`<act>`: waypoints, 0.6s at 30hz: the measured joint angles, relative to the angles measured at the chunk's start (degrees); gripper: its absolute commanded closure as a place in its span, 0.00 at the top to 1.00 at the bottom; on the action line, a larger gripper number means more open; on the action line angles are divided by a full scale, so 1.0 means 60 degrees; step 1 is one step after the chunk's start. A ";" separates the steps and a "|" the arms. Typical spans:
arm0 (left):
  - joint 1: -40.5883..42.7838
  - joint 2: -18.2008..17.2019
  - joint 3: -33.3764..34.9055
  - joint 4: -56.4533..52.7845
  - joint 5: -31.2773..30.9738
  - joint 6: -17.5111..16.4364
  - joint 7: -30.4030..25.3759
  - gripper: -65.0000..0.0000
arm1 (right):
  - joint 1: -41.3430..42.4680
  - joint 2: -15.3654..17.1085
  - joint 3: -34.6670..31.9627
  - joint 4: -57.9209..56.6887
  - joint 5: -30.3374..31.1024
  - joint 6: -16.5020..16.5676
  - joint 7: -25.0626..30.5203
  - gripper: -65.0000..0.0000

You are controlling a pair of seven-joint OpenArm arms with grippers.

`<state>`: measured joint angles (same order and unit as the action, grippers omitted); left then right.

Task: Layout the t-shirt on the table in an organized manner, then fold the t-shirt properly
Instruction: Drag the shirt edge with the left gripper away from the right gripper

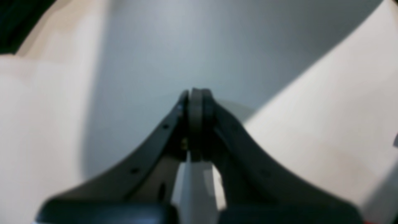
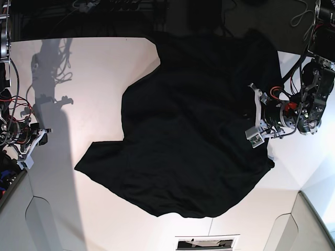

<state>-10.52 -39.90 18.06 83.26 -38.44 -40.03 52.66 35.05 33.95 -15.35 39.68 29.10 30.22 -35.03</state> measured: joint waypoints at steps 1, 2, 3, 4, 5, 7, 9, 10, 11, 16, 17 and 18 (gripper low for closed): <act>-0.0120 0.0007 -0.0004 -0.0164 0.0011 0.0025 -0.0025 0.12 | -0.0025 0.0000 0.0135 0.0219 0.0124 -0.0007 -0.0328 0.00; -0.0186 0.0007 -0.0004 -0.0299 0.0011 0.0022 -0.0036 0.12 | -0.0087 -0.0004 0.0331 0.0495 0.0262 -0.0036 -0.0539 0.00; -0.0211 0.0033 -0.0004 -0.0412 0.0015 0.0022 -0.0029 0.12 | -0.0189 -0.0033 0.0590 0.0750 0.0379 -0.0036 -0.0688 0.00; -0.0204 0.0066 -0.0004 -0.0528 0.0011 0.0018 -0.0029 0.12 | -0.0288 -0.0117 0.0911 0.0969 0.0470 -0.0040 -0.0849 0.00; -0.0178 0.0120 -0.0004 -0.0645 0.0022 0.0018 -0.0025 0.12 | -0.0350 -0.0211 0.1275 0.1220 0.0474 -0.0040 -0.0907 0.00; -0.0175 0.0219 -0.0004 -0.0900 -0.0015 0.0018 -0.0055 0.12 | -0.0280 -0.0484 0.1993 0.1599 0.0517 -0.0069 -0.0823 0.00; -0.0193 0.0215 -0.0004 -0.1053 -0.0036 0.0018 -0.0157 0.12 | -0.0011 -0.0852 0.2470 0.1843 0.0554 -0.0044 -0.0648 0.00; -0.0204 0.0211 -0.0004 -0.1126 -0.0120 0.0018 -0.0189 0.12 | 0.0120 -0.1045 0.2572 0.1854 0.0597 -0.0004 -0.0576 0.00; -0.0204 0.0200 -0.0004 -0.1166 -0.0146 0.0018 -0.0226 0.12 | 0.0175 -0.1275 0.2586 0.1854 0.0594 -0.0004 -0.0477 0.00; -0.0153 0.0193 -0.0015 -0.1177 -0.0168 0.0018 -0.0255 0.12 | -0.0033 -0.2521 0.2557 0.1610 -0.0900 0.0040 -0.0168 0.00; -0.0157 0.0193 -0.0015 -0.1177 -0.0168 0.0018 -0.0255 0.12 | -0.0033 -0.2685 0.2557 0.1464 -0.1300 0.0036 0.0000 0.00; -0.0153 0.0193 -0.0015 -0.1177 -0.0171 0.0018 -0.0259 0.12 | -0.0015 -0.2790 0.2561 0.1279 -0.1537 0.0036 0.0171 0.00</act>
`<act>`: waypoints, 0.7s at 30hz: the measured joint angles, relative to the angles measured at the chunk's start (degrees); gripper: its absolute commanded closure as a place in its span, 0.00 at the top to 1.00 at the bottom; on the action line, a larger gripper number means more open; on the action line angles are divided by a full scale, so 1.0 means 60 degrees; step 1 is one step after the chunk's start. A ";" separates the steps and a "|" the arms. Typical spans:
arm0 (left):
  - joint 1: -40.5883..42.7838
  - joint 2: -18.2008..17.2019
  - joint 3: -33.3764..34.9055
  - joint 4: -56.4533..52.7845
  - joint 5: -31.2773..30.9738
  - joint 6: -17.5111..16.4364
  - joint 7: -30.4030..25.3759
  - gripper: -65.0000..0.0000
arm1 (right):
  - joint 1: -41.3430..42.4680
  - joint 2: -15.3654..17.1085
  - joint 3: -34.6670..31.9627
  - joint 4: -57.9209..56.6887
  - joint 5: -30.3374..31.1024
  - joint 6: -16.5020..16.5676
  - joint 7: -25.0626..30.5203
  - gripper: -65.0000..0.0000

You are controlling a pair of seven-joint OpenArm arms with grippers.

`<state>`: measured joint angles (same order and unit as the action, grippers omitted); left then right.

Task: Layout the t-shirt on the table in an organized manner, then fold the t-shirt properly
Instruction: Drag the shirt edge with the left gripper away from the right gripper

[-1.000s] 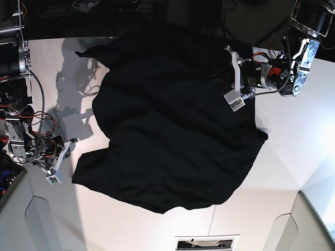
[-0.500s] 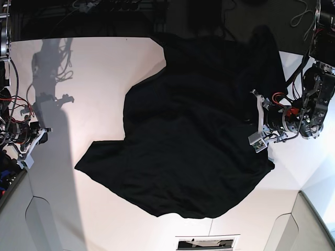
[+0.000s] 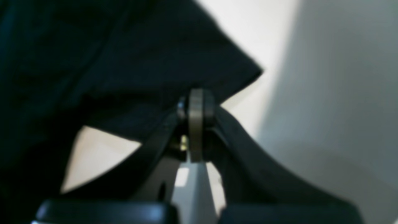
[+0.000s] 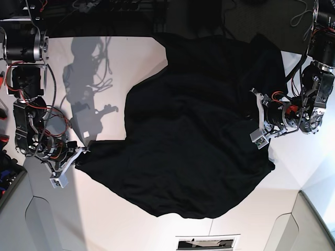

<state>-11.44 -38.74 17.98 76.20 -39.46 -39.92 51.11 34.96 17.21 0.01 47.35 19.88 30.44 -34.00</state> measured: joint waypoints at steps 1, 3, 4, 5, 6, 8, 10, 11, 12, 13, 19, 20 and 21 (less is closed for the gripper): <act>-0.0004 0.0000 0.0000 0.0000 -0.0004 0.0000 0.0000 0.12 | 0.0029 -0.0087 0.0000 -0.0222 -0.0157 0.0004 0.0226 0.00; 0.0000 0.0000 0.0000 0.0000 -0.0004 0.0000 -0.0018 0.12 | 0.0040 -0.0208 0.0007 -0.0692 -0.0412 0.0011 0.0572 0.00; 0.0000 -0.0004 0.0000 0.0000 0.0000 0.0000 -0.0018 0.12 | -0.0018 -0.0233 0.0011 -0.0914 -0.0379 0.0007 0.0903 0.00; -0.0004 0.0000 0.0000 0.0000 0.0000 0.0000 -0.0018 0.12 | -0.0033 -0.0229 0.0029 -0.1137 -0.0288 0.0058 0.1104 0.00; 0.0000 0.0000 0.0000 0.0000 -0.0007 0.0000 -0.0022 0.12 | -0.0025 -0.0226 0.0058 -0.1326 -0.0273 0.0084 0.1166 0.00; 0.0000 -0.0004 0.0000 -0.0007 -0.0157 0.0000 -0.0011 0.12 | -0.0004 -0.0222 0.0058 -0.1610 -0.0324 0.0124 0.1333 0.00; 0.0007 0.0000 0.0000 -0.0018 -0.0364 0.0000 0.0011 0.12 | -0.0007 -0.0222 0.0062 -0.1770 -0.0459 0.0149 0.1559 0.00; 0.0029 -0.0004 0.0000 -0.0018 -0.0466 0.0000 0.0011 0.12 | -0.0007 -0.0215 0.0062 -0.1770 -0.0521 0.0149 0.1552 0.00; 0.0029 -0.0004 0.0000 -0.0018 -0.0521 0.0000 0.0015 0.12 | -0.0004 -0.0168 0.0058 -0.1770 -0.0576 0.0153 0.1545 0.00; 0.0029 0.0000 0.0000 -0.0018 -0.0572 0.0000 0.0062 0.12 | -0.0004 -0.0124 0.0058 -0.1770 -0.0576 0.0153 0.1526 0.00; 0.0109 -0.0007 0.0011 0.0535 -0.0922 0.0000 0.0477 0.12 | -0.0033 0.0597 0.0047 -0.1723 -0.0572 0.0226 0.1355 0.00; 0.0109 0.0000 0.0015 0.0750 -0.0980 0.0000 0.0477 0.12 | -0.0033 0.0743 0.0047 -0.1723 -0.0565 0.0219 0.1319 0.00; 0.0102 0.0004 0.0015 0.0976 -0.1042 0.0000 0.0474 0.12 | -0.0033 0.0885 0.0051 -0.1719 -0.0535 0.0215 0.1217 0.00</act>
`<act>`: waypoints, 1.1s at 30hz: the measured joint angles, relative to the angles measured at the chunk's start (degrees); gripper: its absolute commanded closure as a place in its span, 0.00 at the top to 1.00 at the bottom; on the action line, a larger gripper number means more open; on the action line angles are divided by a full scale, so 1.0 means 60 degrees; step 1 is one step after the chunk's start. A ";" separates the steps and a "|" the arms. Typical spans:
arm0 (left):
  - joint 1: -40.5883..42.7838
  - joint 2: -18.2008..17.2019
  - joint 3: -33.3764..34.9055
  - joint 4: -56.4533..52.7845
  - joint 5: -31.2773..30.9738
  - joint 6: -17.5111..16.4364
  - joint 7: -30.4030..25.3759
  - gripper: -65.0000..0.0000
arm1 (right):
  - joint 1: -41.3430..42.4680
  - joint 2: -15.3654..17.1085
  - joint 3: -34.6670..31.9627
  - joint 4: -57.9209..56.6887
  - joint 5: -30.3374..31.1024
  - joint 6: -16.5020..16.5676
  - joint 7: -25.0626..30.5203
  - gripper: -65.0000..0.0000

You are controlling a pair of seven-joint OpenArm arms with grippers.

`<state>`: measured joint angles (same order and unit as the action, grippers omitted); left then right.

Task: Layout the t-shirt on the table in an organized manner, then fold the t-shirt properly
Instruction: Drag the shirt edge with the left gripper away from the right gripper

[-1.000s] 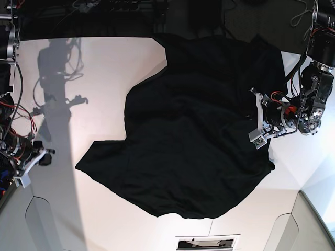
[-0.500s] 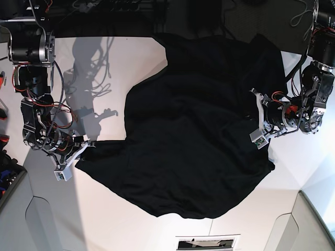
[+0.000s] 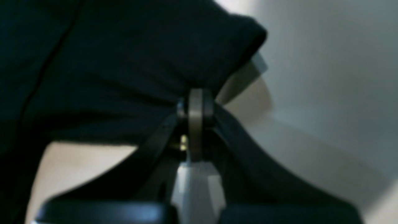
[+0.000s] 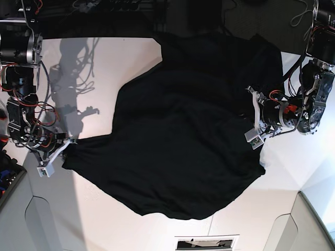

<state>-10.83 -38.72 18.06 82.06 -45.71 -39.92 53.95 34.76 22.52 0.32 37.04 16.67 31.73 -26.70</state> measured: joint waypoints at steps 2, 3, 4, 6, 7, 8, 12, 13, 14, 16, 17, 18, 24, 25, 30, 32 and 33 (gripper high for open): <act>-0.0025 -0.0004 0.0000 0.0375 -0.0433 0.0000 -0.0007 0.12 | 0.0004 0.0266 0.0004 0.0004 0.0248 -0.0047 -0.0331 0.00; -0.0022 -0.0004 0.0000 0.0554 -0.0656 0.0000 0.0026 0.12 | 0.0004 0.0408 0.0007 0.0004 0.0404 -0.0069 -0.0532 0.00; -0.0018 0.0000 0.0018 0.0732 -0.0867 0.0000 0.0113 0.12 | 0.0004 0.0525 0.0007 0.0004 0.0583 -0.0069 -0.0747 0.00; -0.0018 0.0058 0.0095 0.1013 -0.0922 0.0004 0.0291 0.12 | 0.0000 0.0758 0.0007 0.0004 0.0896 -0.0066 -0.1115 0.00; -0.0015 0.0106 0.0171 0.1067 -0.0918 0.0004 0.0288 0.12 | -0.0051 0.0896 0.0004 0.0004 0.1082 -0.0073 -0.1239 0.00; 0.0000 0.0138 0.0270 0.1100 -0.0922 0.0004 0.0291 0.12 | -0.0131 0.1024 0.0004 0.0004 0.1300 -0.0069 -0.1239 0.00; 0.0055 0.0270 0.0576 0.1115 -0.0568 0.0000 0.0288 0.12 | -0.0769 0.1555 0.0011 0.0270 0.1869 -0.0004 -0.1078 0.00; 0.0055 0.0266 0.0594 0.1096 -0.0284 0.0004 0.0197 0.12 | -0.1005 0.1665 0.0069 0.0404 0.1985 -0.0025 -0.1067 0.00; 0.0051 0.0259 0.0590 0.1064 -0.0033 0.0004 0.0146 0.12 | -0.1242 0.1719 0.0153 0.0605 0.2007 -0.0040 -0.1042 0.00; 0.0051 0.0262 0.0579 0.1042 0.0310 0.0000 0.0135 0.12 | -0.1759 0.1756 0.0484 0.1129 0.2004 -0.0091 -0.0947 0.00; 0.0055 0.0259 0.0579 0.1035 0.0361 0.0000 0.0109 0.12 | -0.2047 0.1741 0.0707 0.1443 0.2000 -0.0135 -0.0947 0.00; 0.0055 0.0255 0.0579 0.1035 0.0361 0.0000 0.0106 0.12 | -0.2335 0.1719 0.0933 0.1796 0.2044 -0.0178 -0.1024 0.00; 0.0055 -0.0127 0.0586 0.1035 0.0171 0.0000 0.0175 0.12 | -0.3778 0.1614 0.2386 0.4215 0.2561 -0.0273 -0.2288 0.00; 0.0055 -0.0295 0.0586 0.1035 -0.0051 0.0000 0.0193 0.12 | -0.3814 0.1617 0.2484 0.4506 0.2619 -0.0255 -0.2437 0.00; 0.0055 -0.0907 0.0586 0.1035 -0.0444 0.0000 0.0259 0.12 | -0.3406 0.1559 0.2517 0.5140 0.3147 -0.0244 -0.2302 0.00; 0.0087 -0.1129 0.0586 0.1035 -0.0663 0.0000 0.0266 0.12 | -0.3198 0.1362 0.2514 0.5071 0.3115 -0.0244 -0.2313 0.00; 0.0142 -0.1217 0.0579 0.1035 -0.0780 0.0004 0.0266 0.12 | -0.3093 0.1279 0.2510 0.4943 0.3093 -0.0244 -0.2310 0.00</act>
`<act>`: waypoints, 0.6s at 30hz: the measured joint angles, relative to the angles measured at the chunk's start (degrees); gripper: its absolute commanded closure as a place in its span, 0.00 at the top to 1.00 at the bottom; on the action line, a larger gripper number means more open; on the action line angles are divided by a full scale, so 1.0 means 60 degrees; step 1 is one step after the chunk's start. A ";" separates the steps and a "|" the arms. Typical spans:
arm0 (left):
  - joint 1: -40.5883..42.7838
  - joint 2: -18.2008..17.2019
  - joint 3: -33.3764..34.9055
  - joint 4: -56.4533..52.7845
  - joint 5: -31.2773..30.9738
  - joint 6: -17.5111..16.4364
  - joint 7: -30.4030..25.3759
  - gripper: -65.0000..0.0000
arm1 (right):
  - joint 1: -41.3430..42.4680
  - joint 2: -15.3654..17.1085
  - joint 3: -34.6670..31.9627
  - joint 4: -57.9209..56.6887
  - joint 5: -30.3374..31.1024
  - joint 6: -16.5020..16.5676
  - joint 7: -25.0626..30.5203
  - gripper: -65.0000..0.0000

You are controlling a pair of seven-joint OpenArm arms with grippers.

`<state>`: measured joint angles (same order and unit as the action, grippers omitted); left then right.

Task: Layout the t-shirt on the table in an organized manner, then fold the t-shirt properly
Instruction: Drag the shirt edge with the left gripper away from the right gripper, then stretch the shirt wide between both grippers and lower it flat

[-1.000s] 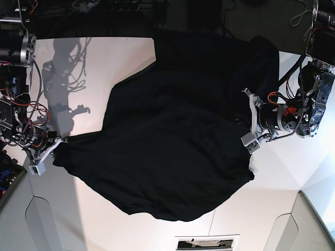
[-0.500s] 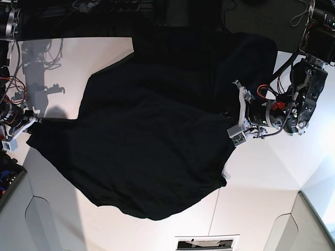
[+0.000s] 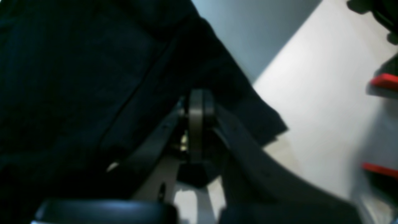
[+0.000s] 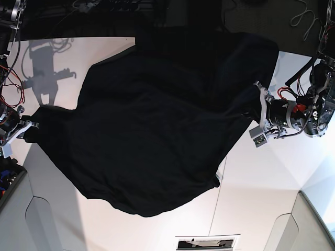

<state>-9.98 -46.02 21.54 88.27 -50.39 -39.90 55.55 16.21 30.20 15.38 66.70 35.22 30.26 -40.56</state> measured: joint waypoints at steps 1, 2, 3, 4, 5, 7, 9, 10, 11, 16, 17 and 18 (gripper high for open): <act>0.0106 -0.0033 -0.0022 0.0004 -0.0051 -0.0004 0.0029 0.12 | 0.0135 -0.0106 -0.0018 -0.0153 -0.0127 -0.0004 -0.0004 0.00; 0.0266 -0.0025 -0.0025 0.0004 -0.0047 0.0000 0.0073 0.12 | 0.0277 -0.0215 -0.0047 -0.0353 -0.0357 0.0011 0.0175 0.00; 0.0459 -0.0011 -0.0011 0.0004 -0.0073 -0.0004 0.0095 0.12 | 0.0441 -0.0342 -0.0076 -0.0594 -0.0597 0.0011 0.0382 0.00; 0.0674 0.0011 0.0007 0.0000 -0.0087 -0.0004 0.0062 0.12 | 0.0623 -0.0470 -0.0127 -0.0885 -0.0845 0.0011 0.0630 0.00; 0.0903 0.0029 0.0026 0.0004 -0.0091 -0.0011 0.0087 0.12 | 0.0783 -0.0590 -0.0204 -0.1188 -0.1107 0.0018 0.0838 0.00; 0.1286 0.0029 0.0029 0.0004 -0.0106 -0.0004 0.0051 0.12 | 0.1027 -0.0845 -0.0350 -0.1800 -0.1679 0.0015 0.1198 0.00; 0.1566 0.0022 -0.0040 0.0025 -0.0120 0.0004 -0.0106 0.12 | 0.1158 -0.1024 -0.0557 -0.2331 -0.2109 0.0022 0.1348 0.00; 0.1687 0.0015 -0.0062 0.0033 -0.0040 0.0004 -0.0189 0.12 | 0.1166 -0.1045 -0.0645 -0.2470 -0.2102 0.0029 0.1665 0.00; 0.1832 0.0025 -0.0087 0.0040 0.0153 -0.0004 -0.0317 0.12 | 0.1217 -0.1035 -0.0761 -0.2557 -0.2178 0.0033 0.1657 0.00; 0.1807 0.0066 -0.0066 -0.0353 0.1592 -0.0390 -0.1829 0.12 | 0.1271 -0.0973 -0.1005 -0.2601 -0.2371 0.0029 0.1526 0.00; 0.1643 0.0109 -0.0062 -0.0612 0.1749 -0.0426 -0.2040 0.12 | 0.1293 -0.0951 -0.1005 -0.2601 -0.2342 0.0033 0.1402 0.00; 0.1406 0.0175 -0.0062 -0.0911 0.1982 -0.0466 -0.2200 0.12 | 0.1308 -0.0922 -0.1005 -0.2601 -0.2317 0.0036 0.1315 0.00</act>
<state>-1.54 -44.97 21.17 82.81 -38.50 -42.70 42.35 24.05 24.67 9.34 51.09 21.32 30.48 -32.67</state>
